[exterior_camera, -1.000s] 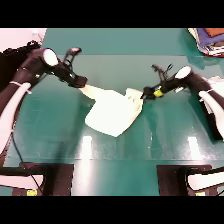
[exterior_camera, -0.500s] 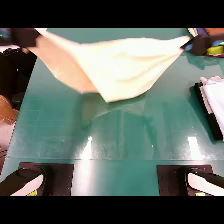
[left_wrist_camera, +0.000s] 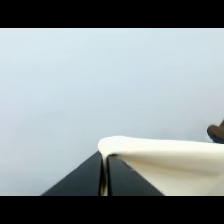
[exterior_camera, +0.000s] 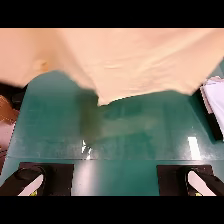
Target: Fold the shirts.
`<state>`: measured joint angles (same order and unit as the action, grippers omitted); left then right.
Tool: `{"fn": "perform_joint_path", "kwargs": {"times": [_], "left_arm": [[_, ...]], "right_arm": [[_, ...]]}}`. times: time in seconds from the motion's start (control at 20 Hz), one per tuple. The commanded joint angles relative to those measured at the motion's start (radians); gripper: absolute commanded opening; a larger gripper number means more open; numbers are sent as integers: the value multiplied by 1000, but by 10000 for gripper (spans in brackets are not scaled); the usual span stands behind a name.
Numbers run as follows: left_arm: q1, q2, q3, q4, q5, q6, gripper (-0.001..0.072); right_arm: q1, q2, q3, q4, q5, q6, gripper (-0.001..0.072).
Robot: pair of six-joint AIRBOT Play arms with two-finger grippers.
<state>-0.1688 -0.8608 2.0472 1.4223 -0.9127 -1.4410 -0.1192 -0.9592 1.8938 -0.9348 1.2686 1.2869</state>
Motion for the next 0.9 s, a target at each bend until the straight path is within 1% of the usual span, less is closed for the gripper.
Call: {"fn": "perform_joint_path", "kwargs": {"times": [0.0, 0.1, 0.25, 0.35, 0.45, 0.55, 0.7, 0.85], "left_arm": [[1, -16, 52, 74, 85, 0, 24], [1, -89, 52, 99, 66, 1, 25], [1, -248, 11, 116, 27, 1, 25], [2, -374, -39, 117, 13, 1, 25], [2, -519, -66, 112, -36, 0, 26], [2, -668, -70, 113, -88, 0, 26], [2, -843, -69, 113, -103, 0, 27], [2, -935, -69, 113, -74, -1, 27]], "right_arm": [[-78, 35, 32, -11, 20, 26, 15], [-87, -8, 30, -10, 98, 80, 15], [-36, -147, 30, -39, 290, 173, 15], [65, -262, 30, -166, 367, 207, 15], [174, -384, 30, -326, 398, 216, 15], [254, -512, 30, -401, 384, 215, 15], [298, -682, 30, -399, 294, 212, 15], [296, -805, 30, -344, 191, 212, 16]]}}
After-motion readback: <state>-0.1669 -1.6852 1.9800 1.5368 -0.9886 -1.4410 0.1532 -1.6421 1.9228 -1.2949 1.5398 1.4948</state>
